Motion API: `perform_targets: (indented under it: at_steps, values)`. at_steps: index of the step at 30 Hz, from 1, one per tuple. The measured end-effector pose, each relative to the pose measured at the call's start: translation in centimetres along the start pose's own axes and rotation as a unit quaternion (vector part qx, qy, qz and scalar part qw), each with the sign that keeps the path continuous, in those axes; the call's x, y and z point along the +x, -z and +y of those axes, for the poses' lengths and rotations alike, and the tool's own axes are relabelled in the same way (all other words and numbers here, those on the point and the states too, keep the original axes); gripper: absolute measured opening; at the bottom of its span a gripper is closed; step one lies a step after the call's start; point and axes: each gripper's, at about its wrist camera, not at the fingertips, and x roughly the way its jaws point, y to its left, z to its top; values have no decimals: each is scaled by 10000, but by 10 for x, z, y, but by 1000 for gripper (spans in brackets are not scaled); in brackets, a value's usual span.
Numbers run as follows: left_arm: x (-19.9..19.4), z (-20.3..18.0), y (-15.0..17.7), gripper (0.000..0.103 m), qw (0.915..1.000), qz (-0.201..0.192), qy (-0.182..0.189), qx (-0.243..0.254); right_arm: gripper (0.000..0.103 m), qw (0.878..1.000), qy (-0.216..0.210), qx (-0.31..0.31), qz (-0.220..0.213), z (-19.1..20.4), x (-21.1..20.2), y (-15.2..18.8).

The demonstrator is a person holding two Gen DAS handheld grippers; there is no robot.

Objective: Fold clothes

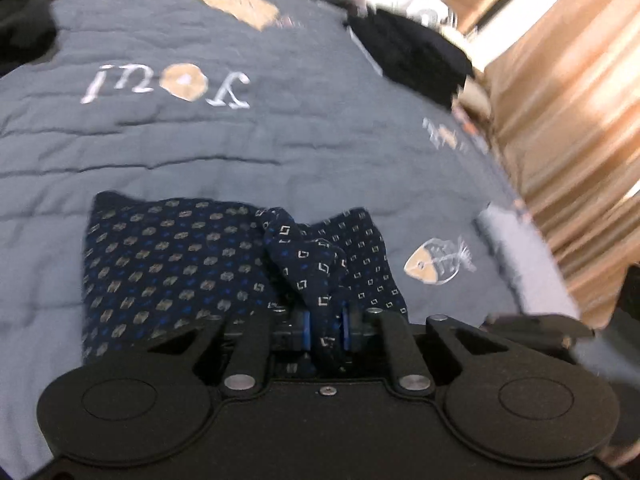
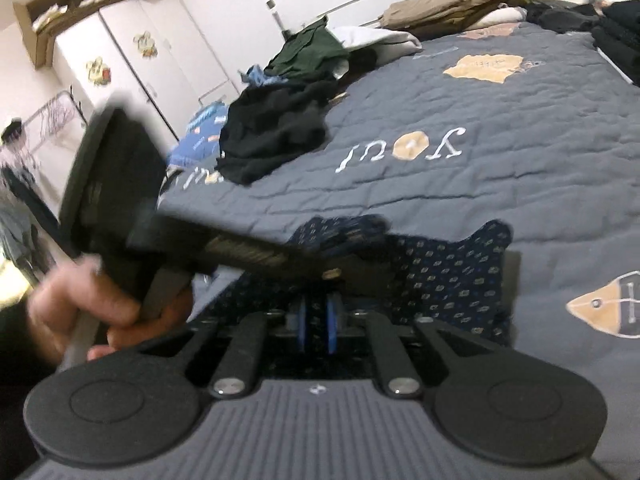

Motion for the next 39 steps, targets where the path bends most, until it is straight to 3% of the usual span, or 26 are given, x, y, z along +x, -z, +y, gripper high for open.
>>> perform_targets:
  at_steps: [3,6,11,24,26,28,31,37,39]
  values:
    - [-26,16,13,13,9991,-315,154,-233,21,9981,47,392,-464,-19,-24,-8]
    - [-50,27,27,13,9970,-593,343,-368,35,9969,209,568,-499,-28,-16,-5]
    - [-77,38,37,13,9929,-934,510,-528,37,9954,440,757,-376,-36,9,1]
    - [-76,36,39,13,9940,-939,420,-362,40,9934,830,630,483,-30,85,8]
    - [-75,35,39,13,9941,-942,417,-352,35,9939,774,664,423,-30,87,10]
    - [-76,36,39,13,9940,-942,416,-371,4,9939,588,870,351,-34,86,11]
    - [-75,36,38,13,9939,-944,410,-393,3,9915,439,1214,154,-41,78,9]
    - [-74,34,36,13,9936,-970,414,-394,3,9788,617,1646,-1049,-60,13,-13]
    - [-72,33,34,13,9935,-978,423,-399,3,9756,735,1652,-1247,-68,-2,-16]
